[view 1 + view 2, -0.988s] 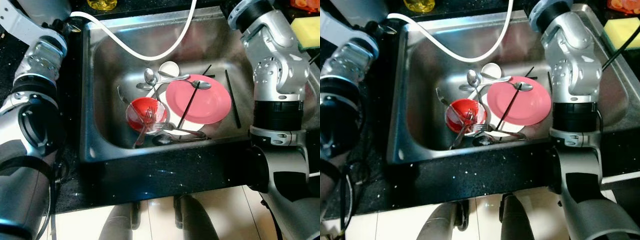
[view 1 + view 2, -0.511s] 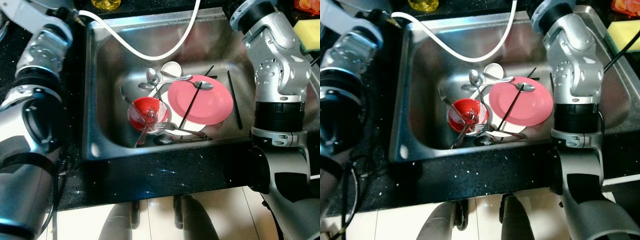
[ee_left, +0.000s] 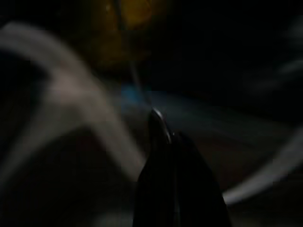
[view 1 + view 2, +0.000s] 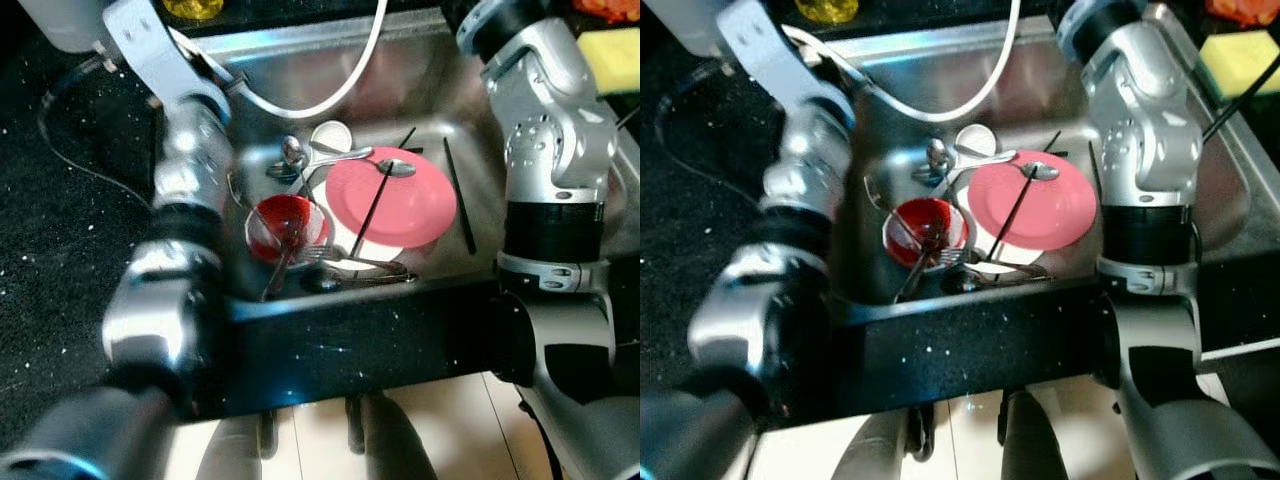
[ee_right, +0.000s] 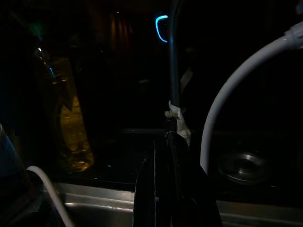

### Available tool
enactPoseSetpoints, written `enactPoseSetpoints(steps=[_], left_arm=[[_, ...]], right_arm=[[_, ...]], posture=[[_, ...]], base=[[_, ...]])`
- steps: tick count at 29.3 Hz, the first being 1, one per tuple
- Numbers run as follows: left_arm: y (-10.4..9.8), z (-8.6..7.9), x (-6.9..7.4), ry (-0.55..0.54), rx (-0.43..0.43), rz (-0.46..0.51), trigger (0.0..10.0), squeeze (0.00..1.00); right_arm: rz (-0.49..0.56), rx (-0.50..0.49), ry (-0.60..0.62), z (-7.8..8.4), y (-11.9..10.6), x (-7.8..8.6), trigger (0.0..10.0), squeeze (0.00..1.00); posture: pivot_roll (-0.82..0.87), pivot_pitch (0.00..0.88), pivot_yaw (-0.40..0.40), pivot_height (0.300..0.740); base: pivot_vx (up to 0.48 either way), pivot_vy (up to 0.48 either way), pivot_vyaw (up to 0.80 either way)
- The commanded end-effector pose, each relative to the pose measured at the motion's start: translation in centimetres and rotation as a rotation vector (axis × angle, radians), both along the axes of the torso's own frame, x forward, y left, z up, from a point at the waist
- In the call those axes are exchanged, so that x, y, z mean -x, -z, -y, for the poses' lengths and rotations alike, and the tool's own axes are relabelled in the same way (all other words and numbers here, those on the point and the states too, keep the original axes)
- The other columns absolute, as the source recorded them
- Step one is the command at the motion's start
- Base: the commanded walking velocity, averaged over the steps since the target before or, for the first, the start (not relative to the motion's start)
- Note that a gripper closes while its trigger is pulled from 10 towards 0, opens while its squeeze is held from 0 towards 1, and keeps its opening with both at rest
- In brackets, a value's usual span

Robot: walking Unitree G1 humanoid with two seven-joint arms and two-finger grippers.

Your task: Kitchen organization

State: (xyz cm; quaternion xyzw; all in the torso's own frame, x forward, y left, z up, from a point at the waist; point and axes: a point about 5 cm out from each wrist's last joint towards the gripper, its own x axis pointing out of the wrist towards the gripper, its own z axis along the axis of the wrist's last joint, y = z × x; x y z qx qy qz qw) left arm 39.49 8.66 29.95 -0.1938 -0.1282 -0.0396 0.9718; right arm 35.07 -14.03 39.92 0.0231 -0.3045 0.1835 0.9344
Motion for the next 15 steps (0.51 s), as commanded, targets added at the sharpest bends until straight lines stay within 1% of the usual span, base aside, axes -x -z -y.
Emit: enactPoseSetpoints(steps=[1,2,3,4,5,6,7,8,10,12,13,14,15], left_arm=[[1.6,2.6,1.4,0.100,-0.051,-0.013,10.0,0.00],[1.5,3.2,2.1,0.140,-0.089,0.005,10.0,0.00],[1.3,3.8,2.8,0.190,-0.165,0.024,10.0,0.00],[1.3,4.2,3.4,0.224,-0.216,0.034,10.0,0.00],[1.3,4.3,4.0,0.271,-0.271,0.025,10.0,0.00],[1.3,4.3,4.0,0.271,-0.271,0.025,10.0,0.00],[1.3,4.3,4.5,0.301,-0.333,0.020,10.0,0.00],[1.3,3.9,5.0,0.317,-0.362,0.018,10.0,0.00],[1.2,3.1,5.6,0.358,-0.383,-0.015,10.0,0.00],[1.1,2.0,5.9,0.356,-0.421,-0.035,10.0,0.00],[1.1,2.0,5.9,0.356,-0.421,-0.035,10.0,0.00],[0.9,0.8,6.0,0.349,-0.478,-0.031,10.0,0.00],[0.9,0.8,6.0,0.349,-0.478,-0.031,10.0,0.00]], right_arm=[[-0.021,-0.010,-0.007,0.0,1.4,-0.3,10.0,0.00],[-0.017,-0.012,-0.006,0.0,1.4,-0.3,10.0,0.00],[-0.012,-0.015,-0.003,0.1,1.4,-0.3,10.0,0.00],[-0.009,-0.016,-0.002,0.2,1.4,-0.3,10.0,0.00],[-0.007,-0.019,-0.001,0.2,1.4,-0.3,10.0,0.00],[-0.007,-0.019,-0.001,0.2,1.4,-0.3,10.0,0.00],[-0.005,-0.021,0.001,0.3,1.5,-0.3,10.0,0.00],[-0.003,-0.024,0.001,0.3,1.6,-0.3,10.0,0.00],[0.000,-0.031,0.001,0.4,1.7,-0.3,10.0,0.00],[0.000,-0.040,0.001,0.3,1.9,-0.5,10.0,0.00],[0.000,-0.040,0.001,0.3,1.9,-0.5,10.0,0.00],[-0.001,-0.051,-0.003,0.2,2.2,-0.6,10.0,0.00],[-0.001,-0.051,-0.003,0.2,2.2,-0.6,10.0,0.00]], posture=[[-0.20,0.282,0.138,0.740],[-0.19,0.266,0.140,0.740],[-0.19,0.258,0.142,0.740],[-0.18,0.254,0.143,0.740],[-0.18,0.236,0.145,0.740],[-0.18,0.236,0.145,0.740],[-0.17,0.226,0.146,0.740],[-0.16,0.217,0.145,0.740],[-0.15,0.201,0.143,0.740],[-0.13,0.168,0.137,0.740],[-0.13,0.168,0.137,0.740],[-0.11,0.148,0.132,0.740],[-0.11,0.148,0.132,0.740]], base=[[0.000,0.000,0.00],[0.000,0.000,0.00],[0.000,0.000,0.00],[0.000,0.000,0.00],[0.000,0.000,0.00],[0.000,0.000,0.00],[0.000,0.000,0.00],[0.000,0.000,0.00],[0.000,0.000,0.00],[0.000,0.000,0.00],[0.000,0.000,0.00],[0.000,0.000,0.00],[0.000,0.000,0.00]])
